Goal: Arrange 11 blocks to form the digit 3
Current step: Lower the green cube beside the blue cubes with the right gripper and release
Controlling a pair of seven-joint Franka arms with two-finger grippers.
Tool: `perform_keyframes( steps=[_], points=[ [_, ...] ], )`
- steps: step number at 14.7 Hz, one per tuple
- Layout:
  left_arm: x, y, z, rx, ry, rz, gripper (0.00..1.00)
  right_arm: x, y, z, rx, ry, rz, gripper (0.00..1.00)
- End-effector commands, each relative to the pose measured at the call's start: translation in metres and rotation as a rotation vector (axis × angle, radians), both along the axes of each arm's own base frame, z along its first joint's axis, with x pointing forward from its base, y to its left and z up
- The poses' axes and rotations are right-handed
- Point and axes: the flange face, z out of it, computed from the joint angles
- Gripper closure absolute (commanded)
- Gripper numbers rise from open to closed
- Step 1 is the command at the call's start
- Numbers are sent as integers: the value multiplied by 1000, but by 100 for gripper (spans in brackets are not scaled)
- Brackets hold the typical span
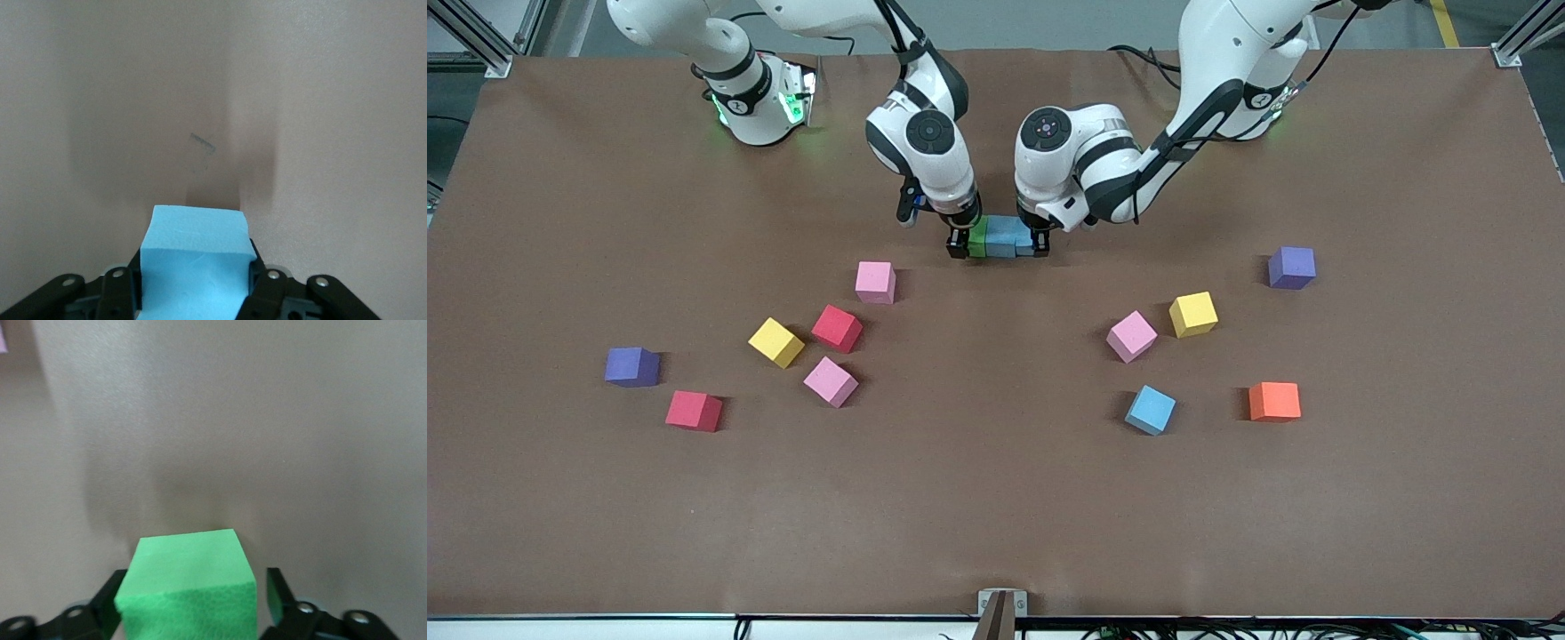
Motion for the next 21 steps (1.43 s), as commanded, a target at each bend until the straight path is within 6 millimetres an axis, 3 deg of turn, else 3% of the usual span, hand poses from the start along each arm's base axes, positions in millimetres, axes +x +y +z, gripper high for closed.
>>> perform_keyframes(
  steps=[1,2,7,15,18,21],
  points=[
    [-12,-17,1,10,-34,354,18,-1,6,-1,1,-7,-13,0],
    [-9,-18,2,7,-34,355,0,0,6,0,2,-8,-15,0],
    [-5,-19,9,3,-45,361,0,2,8,9,9,-12,-19,0],
    [6,-29,49,94,-69,372,0,8,5,68,-47,43,-8,0],
    [18,-31,66,121,-73,382,0,31,-1,91,-12,10,-36,0],
    [48,-21,92,130,-51,326,0,59,-13,105,12,-20,-24,0]
  ],
)
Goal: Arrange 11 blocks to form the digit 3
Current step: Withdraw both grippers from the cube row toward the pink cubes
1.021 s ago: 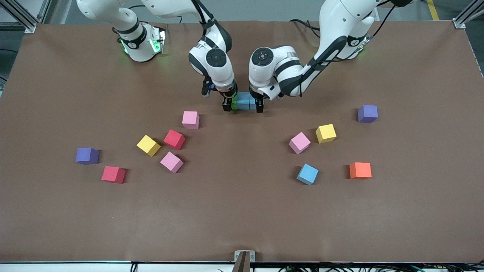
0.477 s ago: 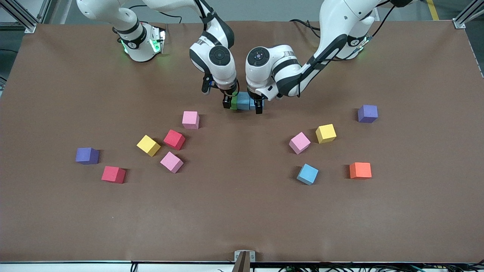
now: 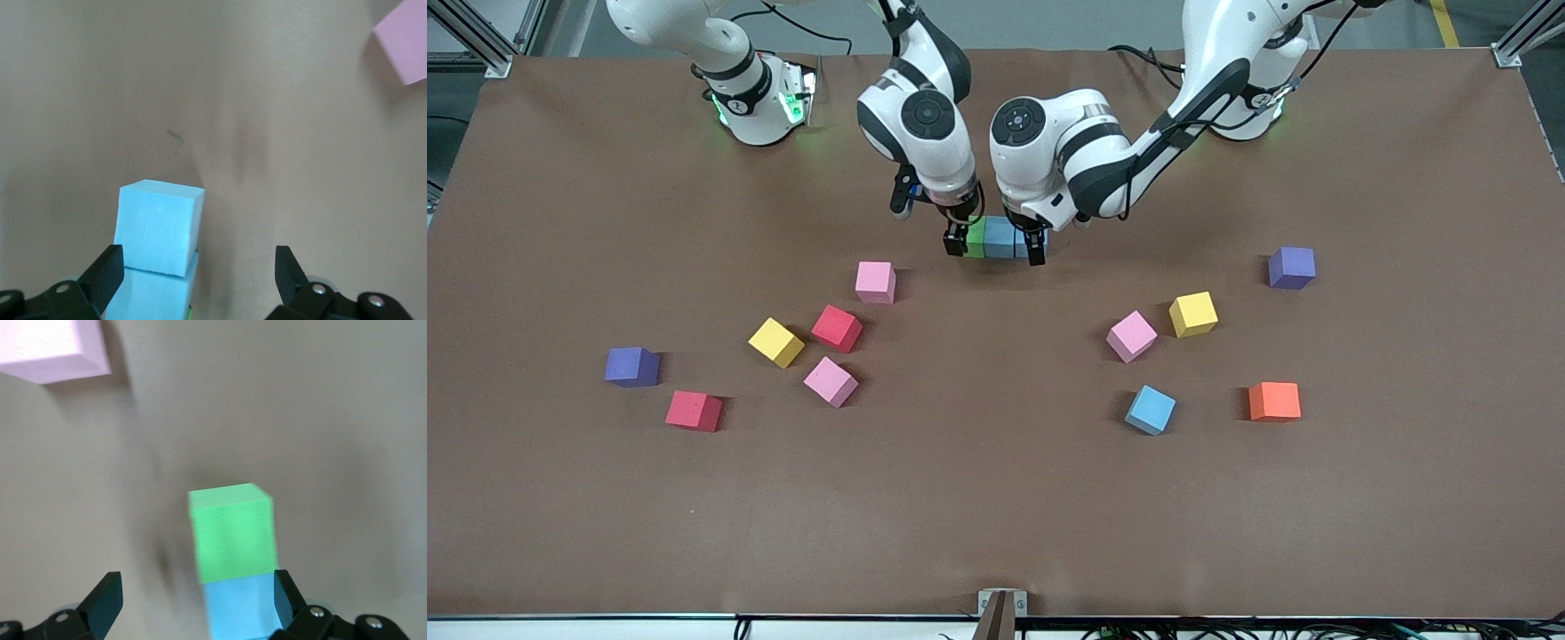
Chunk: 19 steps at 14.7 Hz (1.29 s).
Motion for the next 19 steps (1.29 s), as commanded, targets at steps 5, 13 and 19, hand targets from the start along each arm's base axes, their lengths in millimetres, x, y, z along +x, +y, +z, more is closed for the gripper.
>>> perform_keyframes(
  steps=[5,13,19],
  points=[
    [82,39,55,58,-26,46,0,83,-79,20,-25,-40,259,0],
    [197,145,56,13,82,-501,0,206,-207,52,-53,-153,618,0],
    [201,163,15,-56,204,-910,0,244,-250,44,-77,-280,870,0]
  ],
)
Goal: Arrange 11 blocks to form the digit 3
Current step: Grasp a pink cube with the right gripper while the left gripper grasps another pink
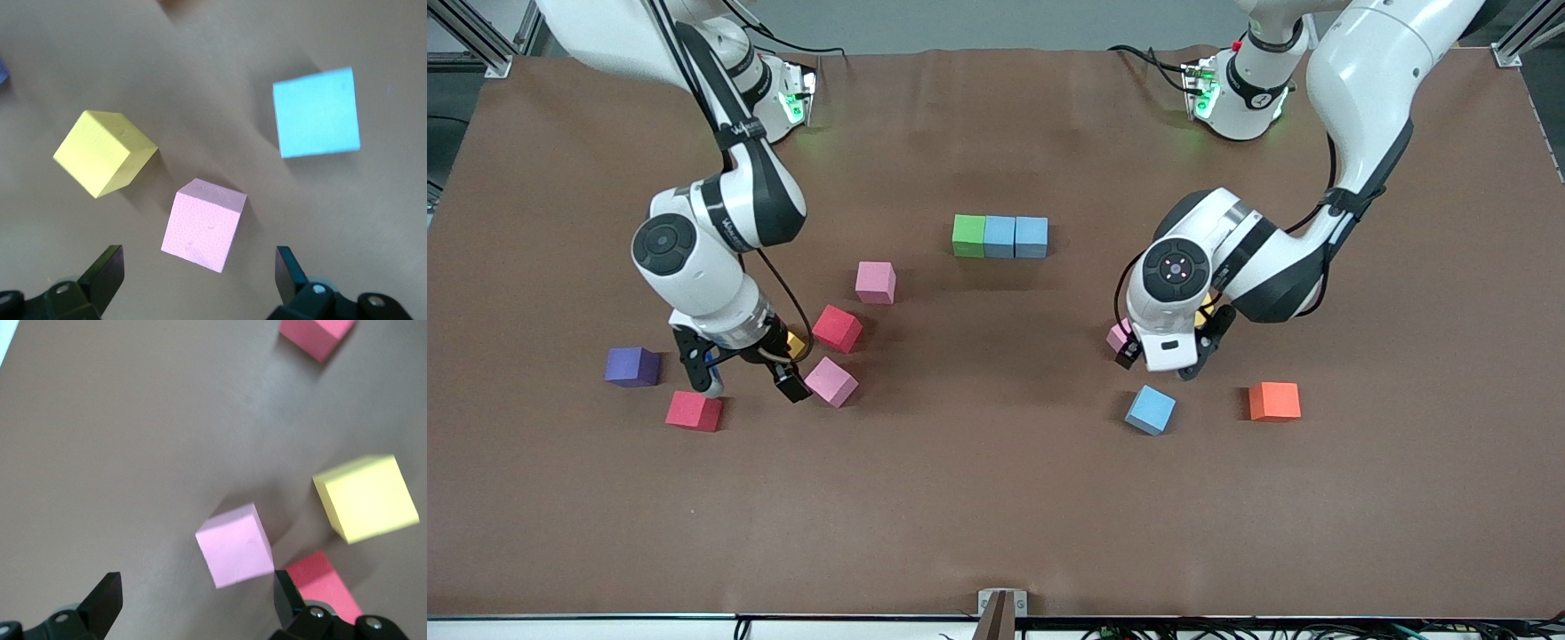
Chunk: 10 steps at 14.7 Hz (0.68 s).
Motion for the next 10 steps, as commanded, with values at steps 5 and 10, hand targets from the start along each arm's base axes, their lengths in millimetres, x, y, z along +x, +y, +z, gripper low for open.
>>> perform_keyframes(
  steps=[5,10],
  points=[
    [-6,18,-46,-72,49,-239,0,0,27,-23,-48,-3,160,0],
    [-9,24,-65,-123,5,-176,0,8,3,-45,-91,25,336,0]
  ],
)
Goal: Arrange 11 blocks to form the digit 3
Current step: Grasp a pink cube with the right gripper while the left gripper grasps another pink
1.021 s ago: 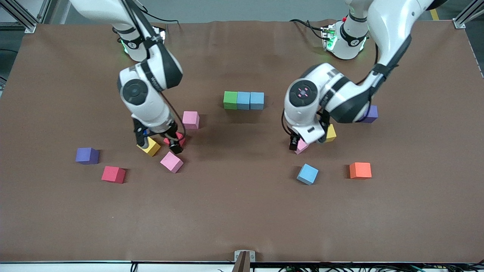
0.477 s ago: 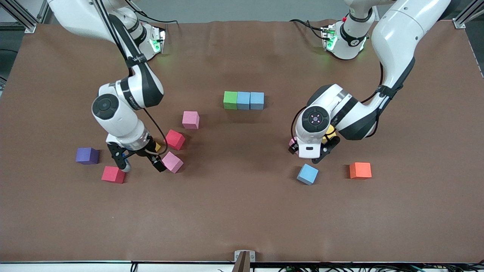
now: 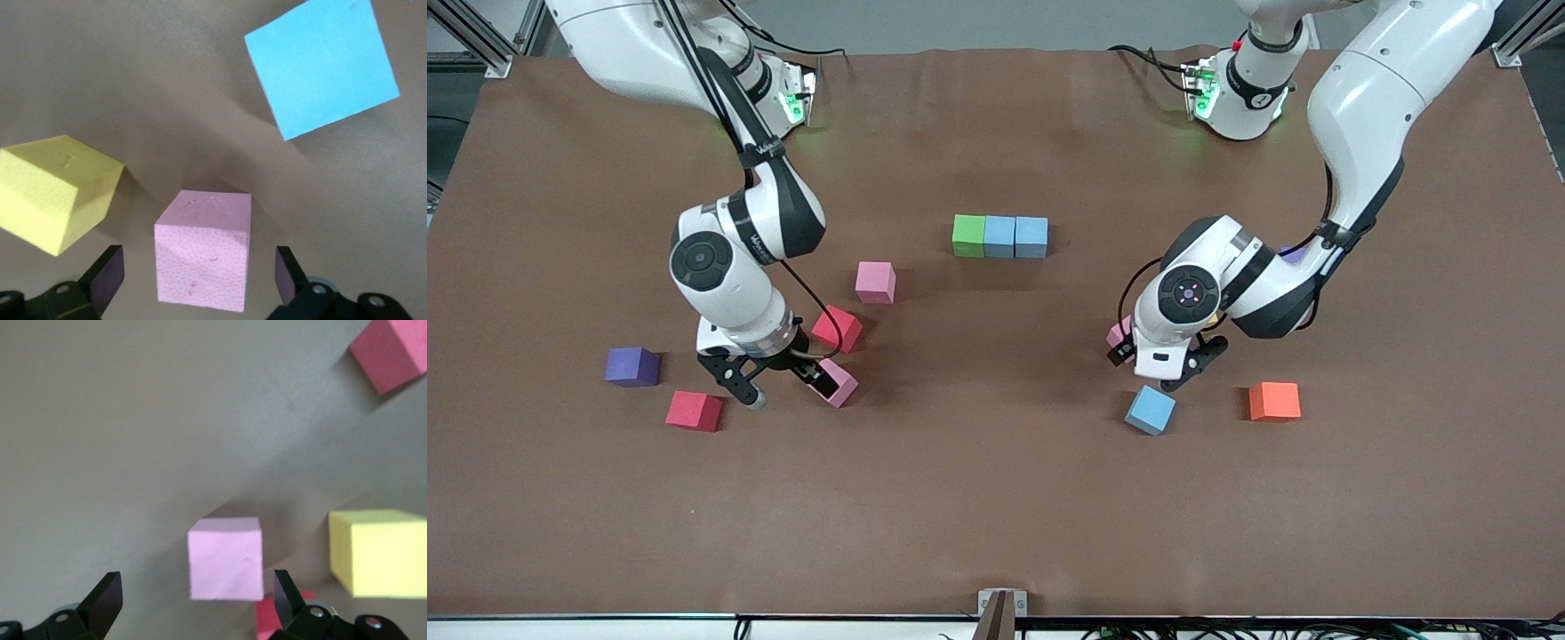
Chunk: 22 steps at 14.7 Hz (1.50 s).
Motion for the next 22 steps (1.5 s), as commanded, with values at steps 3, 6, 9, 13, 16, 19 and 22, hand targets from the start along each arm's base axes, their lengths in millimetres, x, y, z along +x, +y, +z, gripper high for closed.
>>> perform_keyframes(
  steps=[3,6,9,13,16,19,22],
  points=[
    [-13,9,-23,-31,-29,19,0,15,-5,-25,-16,26,29,0],
    [-15,8,-33,-48,-30,34,4,26,4,-40,-28,65,37,0],
    [-13,1,-34,-71,-45,71,42,29,9,-50,-49,104,50,0],
    [0,-3,-17,-82,-83,65,67,22,20,-74,-60,134,73,0],
    [19,-7,7,-103,-133,78,69,21,18,-78,-61,143,71,0],
    [33,-8,30,-112,-167,81,72,20,17,-85,-64,152,67,4],
    [47,0,55,-82,-174,27,72,20,15,-89,-68,157,65,23]
  ],
)
